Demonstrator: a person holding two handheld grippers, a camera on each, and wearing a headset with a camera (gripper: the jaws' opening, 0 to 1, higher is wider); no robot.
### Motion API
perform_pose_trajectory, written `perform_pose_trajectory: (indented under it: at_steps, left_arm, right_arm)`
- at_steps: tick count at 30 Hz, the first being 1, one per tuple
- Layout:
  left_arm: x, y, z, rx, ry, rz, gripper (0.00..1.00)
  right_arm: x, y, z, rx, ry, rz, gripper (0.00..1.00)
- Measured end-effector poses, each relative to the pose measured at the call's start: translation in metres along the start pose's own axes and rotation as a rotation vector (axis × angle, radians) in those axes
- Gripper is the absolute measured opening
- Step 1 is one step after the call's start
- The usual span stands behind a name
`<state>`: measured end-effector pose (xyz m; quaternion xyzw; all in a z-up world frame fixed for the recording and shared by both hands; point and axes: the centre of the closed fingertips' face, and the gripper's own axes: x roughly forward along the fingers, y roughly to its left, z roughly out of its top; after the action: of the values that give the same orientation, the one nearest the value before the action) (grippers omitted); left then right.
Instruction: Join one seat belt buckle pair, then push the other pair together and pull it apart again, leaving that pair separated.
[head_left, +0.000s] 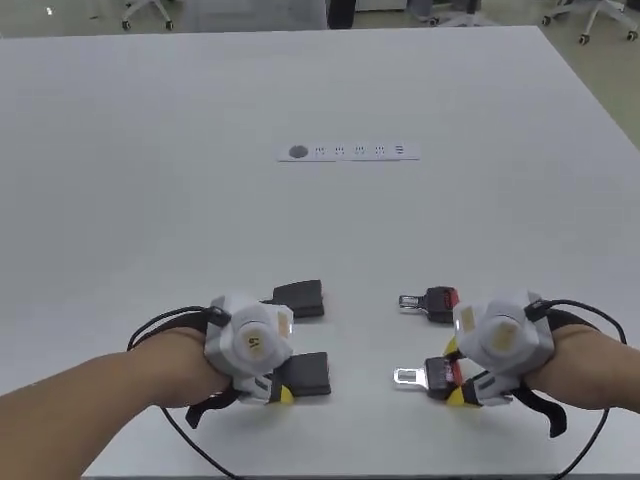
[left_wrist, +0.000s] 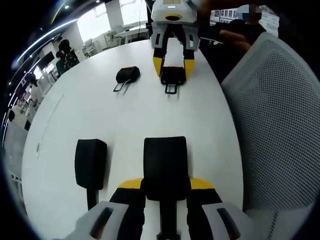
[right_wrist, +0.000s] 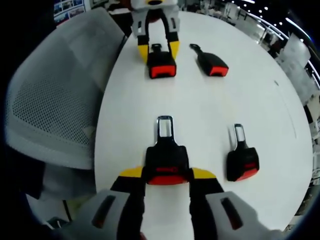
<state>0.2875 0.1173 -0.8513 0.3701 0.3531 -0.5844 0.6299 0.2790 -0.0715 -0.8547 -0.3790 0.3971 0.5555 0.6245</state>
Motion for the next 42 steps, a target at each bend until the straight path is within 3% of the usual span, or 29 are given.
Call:
perform_pose_trajectory:
  at_steps: [7, 15, 27, 42]
  left_arm:
    - [0.001, 0.000, 0.000, 0.011, 0.013, -0.017, 0.33]
    - [0.001, 0.000, 0.000, 0.009, 0.022, -0.020, 0.33]
    - [0.001, -0.001, 0.001, 0.012, 0.033, -0.019, 0.33]
    - [0.002, -0.001, 0.000, 0.018, 0.053, -0.030, 0.32]
  right_arm:
    - [0.001, 0.000, 0.001, 0.035, -0.014, 0.002, 0.33]
    - [0.003, -0.001, 0.006, 0.009, 0.006, -0.012, 0.33]
    - [0.015, -0.003, 0.037, 0.011, -0.017, -0.040, 0.32]
    - [0.029, 0.004, 0.071, -0.002, -0.040, -0.020, 0.31]
